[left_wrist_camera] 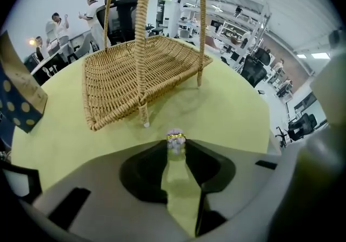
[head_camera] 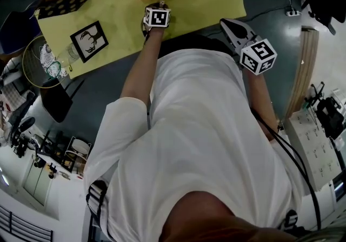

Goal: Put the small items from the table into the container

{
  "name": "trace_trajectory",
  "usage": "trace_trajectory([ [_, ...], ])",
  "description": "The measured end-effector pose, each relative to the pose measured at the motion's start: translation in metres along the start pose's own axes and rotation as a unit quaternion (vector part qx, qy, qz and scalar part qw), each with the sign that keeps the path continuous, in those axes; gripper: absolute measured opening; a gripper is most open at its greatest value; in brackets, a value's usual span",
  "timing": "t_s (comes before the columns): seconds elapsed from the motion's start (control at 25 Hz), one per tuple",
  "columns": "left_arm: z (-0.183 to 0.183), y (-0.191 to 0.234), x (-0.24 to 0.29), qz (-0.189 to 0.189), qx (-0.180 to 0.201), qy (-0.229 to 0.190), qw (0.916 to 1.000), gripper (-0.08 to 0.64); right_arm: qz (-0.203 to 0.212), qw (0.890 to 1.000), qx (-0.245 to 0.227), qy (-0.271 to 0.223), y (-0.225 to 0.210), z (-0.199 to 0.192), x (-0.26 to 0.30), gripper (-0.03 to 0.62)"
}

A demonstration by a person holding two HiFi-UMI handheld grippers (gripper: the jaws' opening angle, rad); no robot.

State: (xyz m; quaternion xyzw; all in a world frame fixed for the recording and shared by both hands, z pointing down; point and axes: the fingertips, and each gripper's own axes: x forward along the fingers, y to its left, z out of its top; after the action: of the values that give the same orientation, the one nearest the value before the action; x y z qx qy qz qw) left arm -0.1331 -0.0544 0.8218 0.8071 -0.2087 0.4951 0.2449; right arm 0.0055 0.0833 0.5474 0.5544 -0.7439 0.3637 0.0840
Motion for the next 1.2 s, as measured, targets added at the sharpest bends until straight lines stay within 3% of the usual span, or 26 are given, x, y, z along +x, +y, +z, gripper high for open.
trace_trajectory([
  [0.4, 0.034, -0.006, -0.073, -0.004, 0.007, -0.077, 0.9970, 0.115, 0.041, 0.999, -0.020, -0.015, 0.030, 0.020, 0.025, 0.015],
  [0.88, 0.101, 0.000, -0.215, -0.022, 0.042, -0.204, 0.9778, 0.115, 0.062, 0.997, -0.027, -0.033, 0.073, 0.038, 0.064, 0.015],
  [1.2, 0.135, 0.031, -0.242, -0.028, 0.072, -0.246, 0.9663, 0.115, 0.043, 0.998, -0.026, -0.048, 0.087, 0.048, 0.076, 0.015],
])
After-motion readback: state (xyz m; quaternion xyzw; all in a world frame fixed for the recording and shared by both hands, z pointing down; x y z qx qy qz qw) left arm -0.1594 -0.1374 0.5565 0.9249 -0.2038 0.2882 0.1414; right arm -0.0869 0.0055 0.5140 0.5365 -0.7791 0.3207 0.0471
